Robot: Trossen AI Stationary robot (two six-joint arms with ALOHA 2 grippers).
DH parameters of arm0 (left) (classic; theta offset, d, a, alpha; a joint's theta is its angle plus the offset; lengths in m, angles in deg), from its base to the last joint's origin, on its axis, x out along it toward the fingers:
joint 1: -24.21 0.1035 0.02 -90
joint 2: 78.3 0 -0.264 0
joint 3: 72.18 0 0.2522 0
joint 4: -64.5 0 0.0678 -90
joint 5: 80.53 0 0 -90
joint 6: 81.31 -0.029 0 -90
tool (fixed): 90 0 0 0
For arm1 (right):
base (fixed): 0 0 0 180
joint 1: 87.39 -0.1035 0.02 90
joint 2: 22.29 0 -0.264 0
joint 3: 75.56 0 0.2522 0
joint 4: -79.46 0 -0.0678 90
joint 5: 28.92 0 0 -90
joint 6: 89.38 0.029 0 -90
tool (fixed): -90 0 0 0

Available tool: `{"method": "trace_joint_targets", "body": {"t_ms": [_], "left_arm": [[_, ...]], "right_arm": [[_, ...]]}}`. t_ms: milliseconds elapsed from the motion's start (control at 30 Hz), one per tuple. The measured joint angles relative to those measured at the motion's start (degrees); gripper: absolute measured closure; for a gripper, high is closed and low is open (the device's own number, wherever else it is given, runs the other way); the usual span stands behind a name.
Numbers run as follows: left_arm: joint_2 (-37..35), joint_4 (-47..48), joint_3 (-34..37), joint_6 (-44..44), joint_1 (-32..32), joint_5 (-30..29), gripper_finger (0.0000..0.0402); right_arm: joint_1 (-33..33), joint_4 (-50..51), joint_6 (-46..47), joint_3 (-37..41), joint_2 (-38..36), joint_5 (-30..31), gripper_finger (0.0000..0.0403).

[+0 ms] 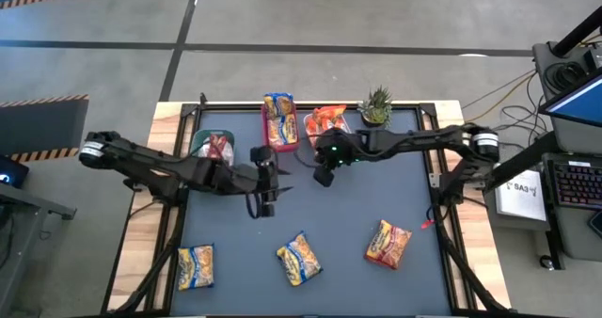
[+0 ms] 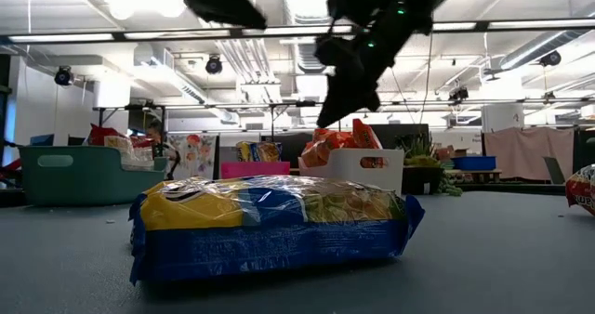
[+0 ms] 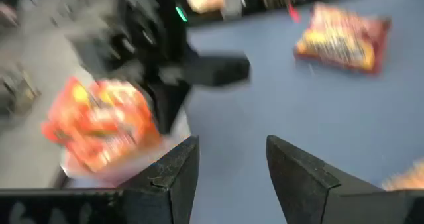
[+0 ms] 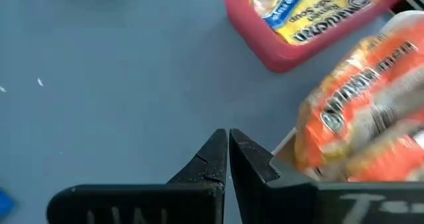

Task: Sort Maruchan noodles
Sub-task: Put the right blue noodle pack into the red bin

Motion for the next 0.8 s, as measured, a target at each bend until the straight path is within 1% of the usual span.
{"method": "trace_joint_targets", "body": {"t_ms": [167,267,367,433,533,633,800], "left_arm": [[0.48,12.56,0.02,8.95,-4.99,0.21,0.0243],[1.11,18.74,0.05,14.74,-8.08,2.0,0.0243],[1.52,22.3,0.07,20.53,-11.29,4.45,0.0243],[1.84,23.73,0.11,23.96,-13.84,4.6,0.0243],[1.88,23.4,0.68,28.48,-17.56,4.23,0.0243],[1.92,22.98,1.19,32.88,-20.96,-0.28,0.0243],[1.97,22.87,1.2,38.44,-25.45,-13.74,0.0243]], "right_arm": [[-1.63,8.72,-3.33,-7.83,4.13,-0.2,0.0394],[-2.94,12.48,-4.64,-11.1,5.18,-0.18,0.0394],[-4.73,15.23,-5.29,-13.17,5.28,-0.36,0.0394],[-6.2,16.69,-6.0,-13.54,5.17,-1.03,0.0394],[-8.71,16.98,-7.18,-13.35,4.9,-5.16,0.0394],[-11.99,16.35,-6.71,-12.91,5.49,-9.38,0.0394],[-19.0,11.3,-5.27,-12.65,9.65,-9.68,0.0394]]}}
